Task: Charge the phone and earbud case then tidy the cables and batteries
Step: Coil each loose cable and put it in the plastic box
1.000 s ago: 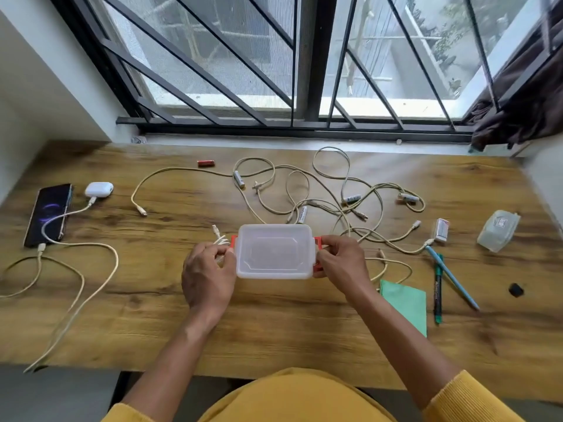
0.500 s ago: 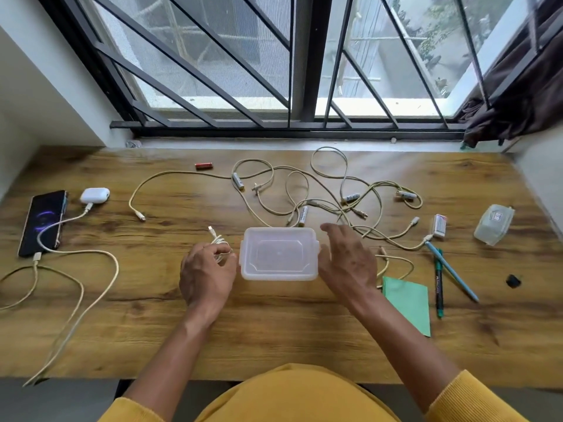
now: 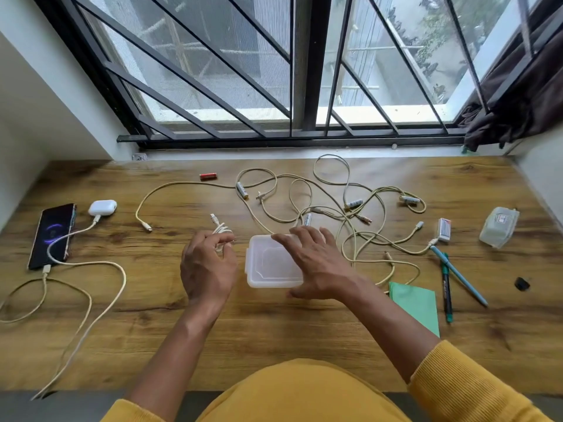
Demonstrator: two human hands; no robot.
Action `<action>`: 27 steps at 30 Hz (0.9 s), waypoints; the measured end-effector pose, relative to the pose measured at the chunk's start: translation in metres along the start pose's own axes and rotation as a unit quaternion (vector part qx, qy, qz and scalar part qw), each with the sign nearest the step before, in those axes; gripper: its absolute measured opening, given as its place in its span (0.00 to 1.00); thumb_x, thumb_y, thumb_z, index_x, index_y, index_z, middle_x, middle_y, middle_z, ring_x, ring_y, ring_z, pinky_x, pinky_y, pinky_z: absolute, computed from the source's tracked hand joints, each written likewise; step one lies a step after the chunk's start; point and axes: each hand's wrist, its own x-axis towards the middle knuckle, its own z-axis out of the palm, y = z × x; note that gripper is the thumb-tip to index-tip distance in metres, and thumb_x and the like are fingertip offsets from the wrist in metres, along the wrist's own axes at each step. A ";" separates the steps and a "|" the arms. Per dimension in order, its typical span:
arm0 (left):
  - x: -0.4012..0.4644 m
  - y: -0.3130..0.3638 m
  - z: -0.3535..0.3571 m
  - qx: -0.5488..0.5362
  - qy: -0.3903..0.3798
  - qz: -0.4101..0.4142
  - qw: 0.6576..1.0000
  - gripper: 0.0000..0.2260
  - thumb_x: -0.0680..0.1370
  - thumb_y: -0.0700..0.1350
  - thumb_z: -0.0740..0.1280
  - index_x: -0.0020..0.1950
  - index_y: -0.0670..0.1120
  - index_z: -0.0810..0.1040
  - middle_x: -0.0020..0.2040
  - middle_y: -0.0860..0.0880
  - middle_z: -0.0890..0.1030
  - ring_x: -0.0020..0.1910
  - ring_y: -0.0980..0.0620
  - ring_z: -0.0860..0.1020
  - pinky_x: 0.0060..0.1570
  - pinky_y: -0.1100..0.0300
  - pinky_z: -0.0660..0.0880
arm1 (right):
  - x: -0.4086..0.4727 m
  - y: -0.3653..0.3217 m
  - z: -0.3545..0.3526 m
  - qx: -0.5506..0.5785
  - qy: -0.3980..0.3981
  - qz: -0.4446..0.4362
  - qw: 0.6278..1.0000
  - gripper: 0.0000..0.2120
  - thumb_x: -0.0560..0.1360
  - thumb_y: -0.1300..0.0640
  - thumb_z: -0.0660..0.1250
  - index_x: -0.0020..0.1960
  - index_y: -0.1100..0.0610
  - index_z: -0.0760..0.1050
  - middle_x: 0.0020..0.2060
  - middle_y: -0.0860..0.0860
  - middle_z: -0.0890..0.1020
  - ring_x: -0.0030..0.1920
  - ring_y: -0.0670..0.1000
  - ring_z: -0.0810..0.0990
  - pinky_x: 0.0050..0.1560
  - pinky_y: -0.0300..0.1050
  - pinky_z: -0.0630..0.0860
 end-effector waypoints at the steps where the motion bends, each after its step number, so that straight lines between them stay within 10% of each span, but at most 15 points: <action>1: 0.000 0.000 0.000 -0.008 0.004 -0.001 1.000 0.10 0.79 0.41 0.70 0.53 0.53 0.88 0.54 0.54 0.83 0.53 0.49 0.81 0.53 0.53 0.78 | 0.000 0.000 -0.001 0.004 0.011 -0.005 1.000 0.57 0.65 0.35 0.79 0.82 0.40 0.46 0.80 0.55 0.59 0.82 0.59 0.54 0.82 0.65 0.47; 11: 0.006 0.001 -0.004 -0.045 0.010 -0.003 0.999 0.12 0.80 0.38 0.69 0.52 0.53 0.88 0.54 0.54 0.84 0.54 0.52 0.81 0.53 0.58 0.74 | -0.011 -0.006 -0.030 0.219 0.083 0.007 0.972 0.41 0.69 0.30 0.73 0.76 0.39 0.61 0.71 0.47 0.70 0.69 0.51 0.69 0.71 0.58 0.67; 20: 0.021 -0.020 -0.048 -0.099 0.113 0.009 0.989 0.15 0.80 0.36 0.65 0.54 0.52 0.88 0.52 0.56 0.83 0.54 0.54 0.81 0.54 0.57 0.77 | 0.025 -0.062 -0.057 0.622 0.094 0.084 0.773 0.09 0.85 0.56 0.62 0.55 0.60 0.78 0.51 0.66 0.85 0.46 0.66 0.88 0.43 0.66 0.85; 27: 0.031 -0.048 -0.076 -0.114 0.147 0.033 0.982 0.16 0.80 0.34 0.64 0.57 0.49 0.88 0.56 0.50 0.83 0.57 0.53 0.80 0.55 0.73 0.72 | 0.052 -0.124 -0.016 0.627 0.002 0.136 0.767 0.18 0.81 0.63 0.68 0.70 0.58 0.71 0.56 0.62 0.83 0.49 0.62 0.87 0.34 0.53 0.85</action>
